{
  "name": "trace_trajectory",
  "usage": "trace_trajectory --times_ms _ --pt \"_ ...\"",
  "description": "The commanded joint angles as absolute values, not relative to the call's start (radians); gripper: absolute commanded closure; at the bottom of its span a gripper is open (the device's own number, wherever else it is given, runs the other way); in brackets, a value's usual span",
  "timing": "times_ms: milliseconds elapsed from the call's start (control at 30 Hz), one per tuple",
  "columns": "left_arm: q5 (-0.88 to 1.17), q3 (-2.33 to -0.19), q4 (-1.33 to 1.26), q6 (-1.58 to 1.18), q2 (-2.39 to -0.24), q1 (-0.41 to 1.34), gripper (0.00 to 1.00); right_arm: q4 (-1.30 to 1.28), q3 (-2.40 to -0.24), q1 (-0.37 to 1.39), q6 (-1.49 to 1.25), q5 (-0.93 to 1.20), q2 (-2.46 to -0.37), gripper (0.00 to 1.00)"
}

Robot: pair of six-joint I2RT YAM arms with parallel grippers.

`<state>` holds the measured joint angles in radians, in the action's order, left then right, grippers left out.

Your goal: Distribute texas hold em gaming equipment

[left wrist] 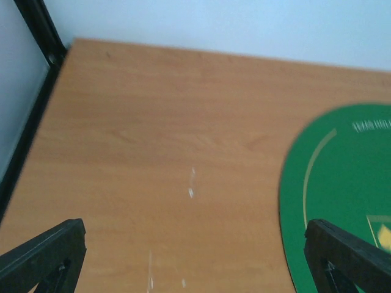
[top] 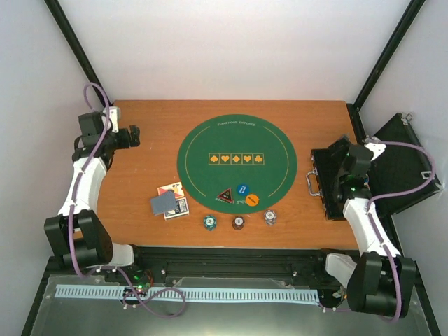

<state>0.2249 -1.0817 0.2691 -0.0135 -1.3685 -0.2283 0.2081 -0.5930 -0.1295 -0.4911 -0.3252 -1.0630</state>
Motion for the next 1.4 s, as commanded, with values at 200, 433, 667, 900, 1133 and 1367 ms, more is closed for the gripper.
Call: trace_trajectory --times_ms 200,433,667,900,1133,1367 --pt "0.246 -1.166 0.782 0.127 -1.240 -0.239 0.00 -0.222 -0.745 0.248 -0.397 -0.106 -1.091 0.00" --pt "0.204 -1.137 0.814 0.144 -1.184 -0.240 0.00 -0.386 -0.820 0.688 -0.446 -0.255 -1.216 0.00" --pt "0.179 -1.121 0.855 0.174 -1.207 -0.240 0.00 -0.446 -0.947 0.943 -0.484 -0.264 -1.478 0.16" --pt "0.274 -1.121 0.898 0.212 -1.207 -0.240 0.00 -0.428 -1.007 0.994 -0.498 -0.210 -1.647 0.30" --pt "0.330 -1.127 0.929 0.234 -1.214 -0.239 0.00 -0.425 -1.034 0.993 -0.478 -0.193 -1.724 0.36" --pt "0.369 -1.133 0.938 0.219 -1.216 -0.240 0.00 -0.411 -1.040 0.981 -0.476 -0.191 -1.784 0.41"
